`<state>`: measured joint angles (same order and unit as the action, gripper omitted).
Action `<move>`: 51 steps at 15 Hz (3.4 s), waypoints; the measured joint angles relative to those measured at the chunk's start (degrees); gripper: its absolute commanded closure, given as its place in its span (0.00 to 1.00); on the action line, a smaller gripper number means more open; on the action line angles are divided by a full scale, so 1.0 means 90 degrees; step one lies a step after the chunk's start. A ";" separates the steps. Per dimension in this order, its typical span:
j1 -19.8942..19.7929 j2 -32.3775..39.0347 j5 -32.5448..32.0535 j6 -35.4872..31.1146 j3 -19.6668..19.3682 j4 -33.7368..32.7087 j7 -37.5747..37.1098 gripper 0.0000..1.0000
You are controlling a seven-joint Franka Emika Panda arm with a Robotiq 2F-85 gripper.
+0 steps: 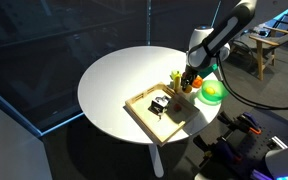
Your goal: Put the yellow ball into the green bowl
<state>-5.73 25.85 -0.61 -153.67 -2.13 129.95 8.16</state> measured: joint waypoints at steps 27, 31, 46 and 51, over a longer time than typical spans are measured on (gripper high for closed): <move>-0.0182 -0.2587 -0.0717 0.0998 -0.0735 0.1751 -0.0013 0.62; -0.0365 -0.2702 -0.0724 0.0959 -0.0892 0.1929 0.0015 0.62; -0.0523 -0.2288 -0.0724 0.0171 -0.1046 0.2170 0.0602 0.62; -0.0523 -0.2137 -0.0724 0.0171 -0.1046 0.2167 0.0652 0.09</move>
<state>-10.44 6.61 -7.13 -152.13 -11.54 149.45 14.02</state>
